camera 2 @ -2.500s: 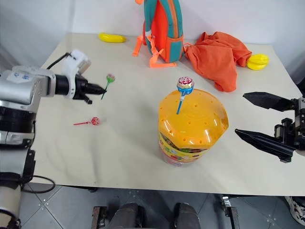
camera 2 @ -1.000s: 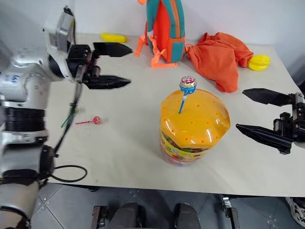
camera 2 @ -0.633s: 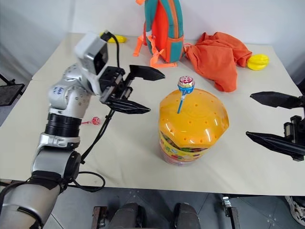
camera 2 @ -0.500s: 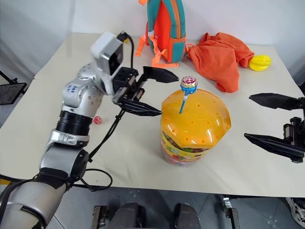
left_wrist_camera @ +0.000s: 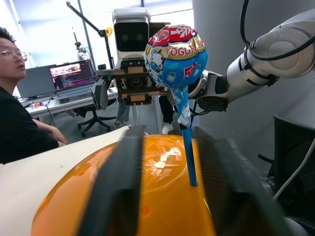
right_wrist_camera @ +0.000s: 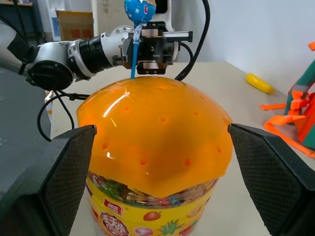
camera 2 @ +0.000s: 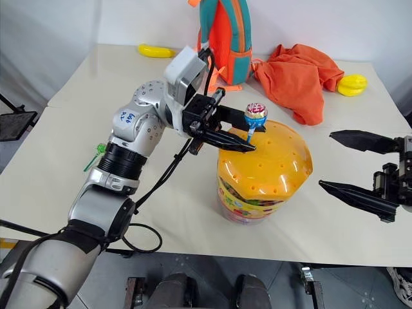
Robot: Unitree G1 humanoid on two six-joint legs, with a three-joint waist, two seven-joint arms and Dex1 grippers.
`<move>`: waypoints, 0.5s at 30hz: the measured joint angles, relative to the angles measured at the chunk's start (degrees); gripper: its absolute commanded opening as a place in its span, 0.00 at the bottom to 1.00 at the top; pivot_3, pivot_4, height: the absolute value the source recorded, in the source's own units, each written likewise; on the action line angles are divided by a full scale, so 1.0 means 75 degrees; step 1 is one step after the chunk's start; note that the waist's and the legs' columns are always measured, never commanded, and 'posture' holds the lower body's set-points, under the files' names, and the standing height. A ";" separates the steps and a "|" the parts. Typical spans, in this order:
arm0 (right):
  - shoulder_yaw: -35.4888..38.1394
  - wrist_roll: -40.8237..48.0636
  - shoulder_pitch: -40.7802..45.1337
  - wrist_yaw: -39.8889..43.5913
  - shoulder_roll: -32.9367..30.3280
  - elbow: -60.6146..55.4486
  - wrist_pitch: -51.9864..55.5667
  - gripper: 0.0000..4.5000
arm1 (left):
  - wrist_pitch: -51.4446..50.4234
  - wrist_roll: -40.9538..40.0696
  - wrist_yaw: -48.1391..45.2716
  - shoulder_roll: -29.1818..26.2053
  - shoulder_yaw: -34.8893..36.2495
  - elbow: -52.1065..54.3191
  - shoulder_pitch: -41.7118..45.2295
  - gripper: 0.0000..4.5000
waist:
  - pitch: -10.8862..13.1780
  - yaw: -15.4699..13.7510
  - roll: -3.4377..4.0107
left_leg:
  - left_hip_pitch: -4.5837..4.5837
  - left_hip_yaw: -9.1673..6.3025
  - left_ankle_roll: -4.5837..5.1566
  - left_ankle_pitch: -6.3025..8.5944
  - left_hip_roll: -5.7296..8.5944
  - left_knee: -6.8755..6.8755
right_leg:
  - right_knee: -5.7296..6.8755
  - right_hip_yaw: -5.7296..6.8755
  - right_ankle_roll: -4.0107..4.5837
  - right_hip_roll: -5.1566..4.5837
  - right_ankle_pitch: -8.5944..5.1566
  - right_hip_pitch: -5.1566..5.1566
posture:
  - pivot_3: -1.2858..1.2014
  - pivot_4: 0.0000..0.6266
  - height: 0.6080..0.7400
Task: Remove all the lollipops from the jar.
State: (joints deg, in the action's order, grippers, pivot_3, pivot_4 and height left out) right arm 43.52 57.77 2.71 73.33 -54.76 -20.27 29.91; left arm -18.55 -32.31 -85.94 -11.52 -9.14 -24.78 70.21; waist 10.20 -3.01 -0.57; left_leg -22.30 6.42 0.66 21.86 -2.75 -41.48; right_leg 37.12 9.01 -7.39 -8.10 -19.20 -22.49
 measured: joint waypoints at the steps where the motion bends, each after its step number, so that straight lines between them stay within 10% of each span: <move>1: 0.0000 -0.0001 -0.0002 -0.0036 0.0003 0.0000 -0.0001 1.00 | -0.0078 -0.0028 0.0022 0.0006 0.0060 0.0027 0.0050 0.03 | 0.0000 0.0001 0.0000 | 0.0000 0.0000 0.0000 0.0000 0.0000 0.0000 | 0.0000 0.0000 0.0000 0.0000 0.0000 0.0000 | 0.52 0.24 1.00; 15: -0.0075 -0.0002 0.0173 -0.0163 -0.0038 0.0065 -0.0006 1.00 | -0.2299 0.0033 0.2619 -0.1123 0.1234 0.0567 0.1284 0.01 | -0.0001 0.0046 0.0001 | 0.0006 -0.0007 0.0000 0.0000 0.0000 0.0014 | -0.0001 -0.0001 0.0000 0.0000 0.0000 0.0000 | 0.52 0.24 1.00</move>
State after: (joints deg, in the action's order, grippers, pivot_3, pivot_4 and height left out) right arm 42.96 57.76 4.01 72.11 -55.05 -19.79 29.87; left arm -35.79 -32.06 -66.30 -19.95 0.12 -20.52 79.84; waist 10.19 -2.67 -0.56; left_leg -22.25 6.37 0.65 21.86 -2.75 -41.37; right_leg 37.12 9.00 -7.39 -8.10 -19.20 -22.49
